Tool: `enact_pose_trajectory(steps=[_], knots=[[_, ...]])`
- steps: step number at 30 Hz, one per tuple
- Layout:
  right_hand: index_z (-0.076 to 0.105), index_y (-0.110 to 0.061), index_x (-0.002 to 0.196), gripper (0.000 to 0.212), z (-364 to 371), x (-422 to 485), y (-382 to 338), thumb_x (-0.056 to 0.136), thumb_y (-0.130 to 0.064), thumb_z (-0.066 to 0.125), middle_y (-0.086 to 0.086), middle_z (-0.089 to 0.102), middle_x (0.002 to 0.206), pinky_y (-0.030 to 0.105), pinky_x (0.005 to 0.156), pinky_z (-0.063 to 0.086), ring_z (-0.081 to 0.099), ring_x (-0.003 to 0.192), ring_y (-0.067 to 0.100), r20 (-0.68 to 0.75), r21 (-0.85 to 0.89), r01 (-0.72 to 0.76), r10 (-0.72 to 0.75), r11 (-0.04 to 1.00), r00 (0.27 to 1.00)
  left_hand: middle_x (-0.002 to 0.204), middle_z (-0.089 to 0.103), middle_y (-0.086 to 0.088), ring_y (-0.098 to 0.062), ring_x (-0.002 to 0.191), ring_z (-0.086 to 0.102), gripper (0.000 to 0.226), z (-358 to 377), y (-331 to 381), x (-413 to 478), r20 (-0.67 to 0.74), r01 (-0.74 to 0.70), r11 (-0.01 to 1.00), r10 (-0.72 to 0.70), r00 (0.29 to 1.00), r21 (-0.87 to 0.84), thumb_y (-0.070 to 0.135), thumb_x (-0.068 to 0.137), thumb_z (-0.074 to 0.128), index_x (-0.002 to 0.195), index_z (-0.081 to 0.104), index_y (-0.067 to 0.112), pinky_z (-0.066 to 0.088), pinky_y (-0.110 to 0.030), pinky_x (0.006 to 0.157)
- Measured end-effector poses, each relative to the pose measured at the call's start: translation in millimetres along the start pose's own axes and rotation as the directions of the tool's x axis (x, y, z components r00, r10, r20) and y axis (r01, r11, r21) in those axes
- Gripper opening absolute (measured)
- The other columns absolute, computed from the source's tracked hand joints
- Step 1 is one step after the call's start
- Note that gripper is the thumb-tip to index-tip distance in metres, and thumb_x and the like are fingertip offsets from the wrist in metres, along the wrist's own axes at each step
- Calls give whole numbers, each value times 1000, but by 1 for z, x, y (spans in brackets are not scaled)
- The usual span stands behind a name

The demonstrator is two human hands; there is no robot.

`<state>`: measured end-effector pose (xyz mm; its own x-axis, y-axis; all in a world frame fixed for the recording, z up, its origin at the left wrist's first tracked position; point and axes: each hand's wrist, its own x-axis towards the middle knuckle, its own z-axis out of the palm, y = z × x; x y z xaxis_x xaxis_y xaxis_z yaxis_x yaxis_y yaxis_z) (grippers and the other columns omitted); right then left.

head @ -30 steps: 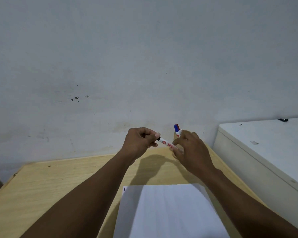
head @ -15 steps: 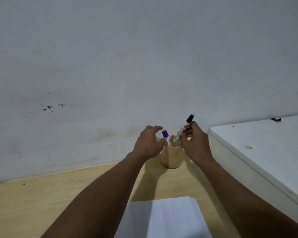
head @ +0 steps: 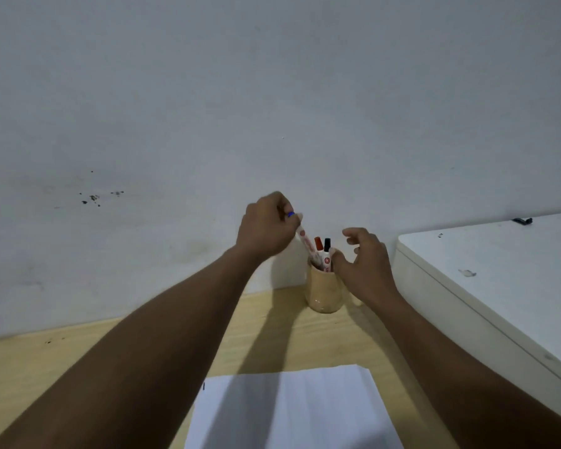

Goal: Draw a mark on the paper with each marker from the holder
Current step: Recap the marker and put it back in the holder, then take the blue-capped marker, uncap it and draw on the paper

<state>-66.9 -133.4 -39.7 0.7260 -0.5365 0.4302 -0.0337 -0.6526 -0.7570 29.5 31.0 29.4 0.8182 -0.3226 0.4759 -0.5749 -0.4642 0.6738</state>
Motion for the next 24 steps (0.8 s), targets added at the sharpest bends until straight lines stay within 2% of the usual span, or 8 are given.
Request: enact_pose_trajectory(steps=[3,6,8,12,15,17,20,24], knots=[[63,-21,126,41,4,-7,-30,88,-35,71,1,65,120,48,95,49,57,113,25,-32,54,68,-66,996,997,85,78,-11,-21,71,74,24,-44,10,-4,-15,45,984,-48,999,-173,31,89,73,83,64,10,56,-34,69],[68,-27,114,29,9,-20,-70,91,-45,67,-9,69,100,30,79,48,61,89,11,142,206,32,-63,978,988,86,77,-14,-21,69,75,23,-87,10,-21,76,149,890,-129,989,-430,26,94,72,89,61,7,57,-34,69],[73,-28,99,22,11,-30,-96,91,-47,66,-3,76,86,32,73,48,68,77,12,267,291,7,-89,957,960,79,75,-12,-23,67,74,22,-112,2,-37,94,201,833,-178,979,-515,25,95,72,89,59,7,57,-32,66],[74,-12,100,14,17,-51,-131,94,-24,70,7,76,74,30,60,50,71,59,19,444,539,-156,-123,828,887,69,67,-8,-22,59,69,26,-148,-34,-72,142,352,791,-326,935,-500,33,99,63,93,61,8,53,-32,63],[72,-8,102,17,35,-70,-154,94,-23,70,11,71,73,28,57,48,66,55,18,545,694,-414,-55,590,836,59,62,-3,-22,55,62,34,-154,-60,-102,213,478,742,-430,877,-470,41,102,52,89,59,11,47,-32,63],[71,-11,99,22,55,-84,-163,91,-32,72,6,69,68,28,54,43,62,52,15,612,696,-548,16,464,791,54,57,-2,-23,51,56,37,-149,-73,-120,218,512,717,-468,856,-473,42,103,50,83,55,11,43,-34,63],[71,-14,95,32,84,-105,-164,87,-45,74,3,66,63,25,46,34,54,48,14,673,619,-624,86,478,734,51,46,-2,-22,47,45,44,-138,-82,-138,171,499,723,-481,860,-477,44,104,47,78,52,8,38,-32,58],[69,-8,88,26,94,-109,-152,95,-34,68,7,64,64,24,46,35,53,47,13,654,611,-608,109,507,749,41,38,5,-20,44,39,50,-135,-88,-148,98,508,752,-519,849,-420,38,106,43,64,43,11,33,-30,54]])
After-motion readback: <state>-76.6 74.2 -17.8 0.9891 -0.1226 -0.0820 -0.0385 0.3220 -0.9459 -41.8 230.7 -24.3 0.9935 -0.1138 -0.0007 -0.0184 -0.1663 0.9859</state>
